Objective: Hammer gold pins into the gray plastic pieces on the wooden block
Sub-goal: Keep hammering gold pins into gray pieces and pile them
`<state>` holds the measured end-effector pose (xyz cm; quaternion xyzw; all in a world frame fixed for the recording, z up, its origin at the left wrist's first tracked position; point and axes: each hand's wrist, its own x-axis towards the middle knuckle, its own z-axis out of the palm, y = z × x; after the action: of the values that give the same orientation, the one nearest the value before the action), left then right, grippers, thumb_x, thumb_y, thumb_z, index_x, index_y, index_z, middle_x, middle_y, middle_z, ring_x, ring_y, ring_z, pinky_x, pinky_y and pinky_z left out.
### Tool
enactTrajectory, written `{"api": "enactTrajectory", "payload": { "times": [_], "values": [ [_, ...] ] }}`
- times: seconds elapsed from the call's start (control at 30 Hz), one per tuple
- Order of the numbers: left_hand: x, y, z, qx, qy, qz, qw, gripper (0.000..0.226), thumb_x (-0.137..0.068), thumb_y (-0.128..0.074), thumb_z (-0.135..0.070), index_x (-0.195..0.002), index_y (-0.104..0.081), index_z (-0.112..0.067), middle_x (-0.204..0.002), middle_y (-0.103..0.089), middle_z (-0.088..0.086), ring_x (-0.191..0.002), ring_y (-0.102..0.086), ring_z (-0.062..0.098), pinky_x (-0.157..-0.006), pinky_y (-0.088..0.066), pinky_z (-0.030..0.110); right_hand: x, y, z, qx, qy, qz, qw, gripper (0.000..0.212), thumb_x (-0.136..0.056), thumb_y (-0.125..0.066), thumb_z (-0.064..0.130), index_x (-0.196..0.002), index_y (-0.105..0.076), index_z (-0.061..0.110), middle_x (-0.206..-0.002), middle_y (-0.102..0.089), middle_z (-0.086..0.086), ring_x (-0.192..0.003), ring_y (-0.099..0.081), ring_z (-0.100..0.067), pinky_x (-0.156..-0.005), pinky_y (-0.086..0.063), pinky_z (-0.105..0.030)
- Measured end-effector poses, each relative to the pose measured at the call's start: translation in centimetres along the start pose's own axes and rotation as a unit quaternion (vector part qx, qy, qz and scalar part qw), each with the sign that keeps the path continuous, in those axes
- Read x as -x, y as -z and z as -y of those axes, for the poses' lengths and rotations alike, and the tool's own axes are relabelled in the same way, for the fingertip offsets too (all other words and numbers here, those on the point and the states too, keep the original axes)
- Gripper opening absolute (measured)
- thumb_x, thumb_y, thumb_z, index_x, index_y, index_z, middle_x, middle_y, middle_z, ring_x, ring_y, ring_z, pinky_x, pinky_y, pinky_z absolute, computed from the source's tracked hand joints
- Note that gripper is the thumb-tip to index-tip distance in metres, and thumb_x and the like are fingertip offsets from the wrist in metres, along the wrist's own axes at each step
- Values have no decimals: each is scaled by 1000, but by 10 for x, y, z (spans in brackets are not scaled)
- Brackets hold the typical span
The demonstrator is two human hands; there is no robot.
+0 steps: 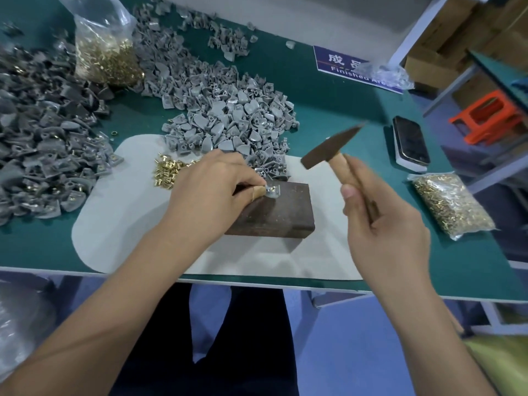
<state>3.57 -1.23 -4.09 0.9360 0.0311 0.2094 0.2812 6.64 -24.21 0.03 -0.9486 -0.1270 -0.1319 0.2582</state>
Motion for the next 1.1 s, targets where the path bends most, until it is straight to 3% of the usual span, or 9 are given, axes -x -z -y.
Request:
{"api": "enactTrajectory", "payload": {
  "times": [0.1,0.23,0.37,0.43,0.53,0.73,0.9,1.0,1.1],
  "values": [
    [16,7,-7,-8,-1,-36,999,3,-87,-74,-35,-85,-76,-34,-82,-59,-14,-87,-55,12,-61,-40,29,-5,-8,-22,78,-43,2,996,40,-103,-41,38,-142,-47,47,-115,-70,8,-103,-63,-28,-73,-39,-38],
    [51,22,17,-37,106,-119,986,3,-83,-75,-32,-85,-73,-33,-87,-58,-16,-90,-55,12,-63,-40,29,-1,-26,-41,168,-82,63,980,52,-99,-49,8,-146,-54,31,-106,-60,-12,-100,-46,-36,-69,-29,-38],
    [71,47,64,-123,230,-160,952,8,-87,-72,-37,-91,-72,-30,-95,-64,-9,-97,-59,24,-69,-50,40,-16,-28,-34,207,-34,57,976,40,-97,-56,14,-132,-68,29,-103,-64,-17,-101,-45,-39,-84,-37,-46],
    [73,63,79,-114,278,-151,942,13,-89,-66,-41,-94,-71,-30,-99,-66,-5,-101,-60,29,-79,-54,48,-33,-30,-18,150,-4,27,988,28,-97,-59,22,-121,-74,23,-109,-66,-14,-107,-50,-41,-92,-41,-48],
    [73,83,92,-131,312,-130,932,18,-91,-64,-43,-96,-72,-28,-102,-66,3,-104,-59,36,-85,-53,52,-57,-41,26,24,53,45,997,23,-97,-60,26,-117,-73,27,-107,-72,1,-103,-60,-30,-89,-50,-43],
    [78,90,88,-101,259,-153,948,15,-96,-64,-34,-97,-72,-22,-103,-66,2,-107,-56,34,-83,-51,50,-95,-88,82,149,183,193,952,35,-97,-57,16,-117,-72,41,-114,-72,6,-112,-62,-24,-78,-47,-34],
    [81,77,81,-74,210,-173,959,8,-96,-66,-32,-96,-71,-27,-102,-64,-6,-106,-54,24,-76,-44,37,-106,-98,81,185,198,203,941,13,-95,-68,32,-103,-76,39,-104,-74,11,-108,-63,-21,-75,-43,-31],
    [79,70,78,-33,183,-172,967,5,-95,-64,-33,-96,-69,-31,-97,-59,-14,-96,-53,17,-73,-43,35,-106,-90,79,124,175,159,964,10,-96,-66,33,-98,-75,37,-98,-72,16,-100,-62,-14,-73,-40,-29],
    [72,63,68,74,137,-155,976,14,-95,-63,-37,-107,-67,-36,-98,-59,-18,-84,-55,9,-72,-43,24,-95,-75,87,-88,105,177,975,7,-92,-73,29,-87,-75,32,-83,-72,18,-76,-61,3,-69,-45,-23]
  ]
}}
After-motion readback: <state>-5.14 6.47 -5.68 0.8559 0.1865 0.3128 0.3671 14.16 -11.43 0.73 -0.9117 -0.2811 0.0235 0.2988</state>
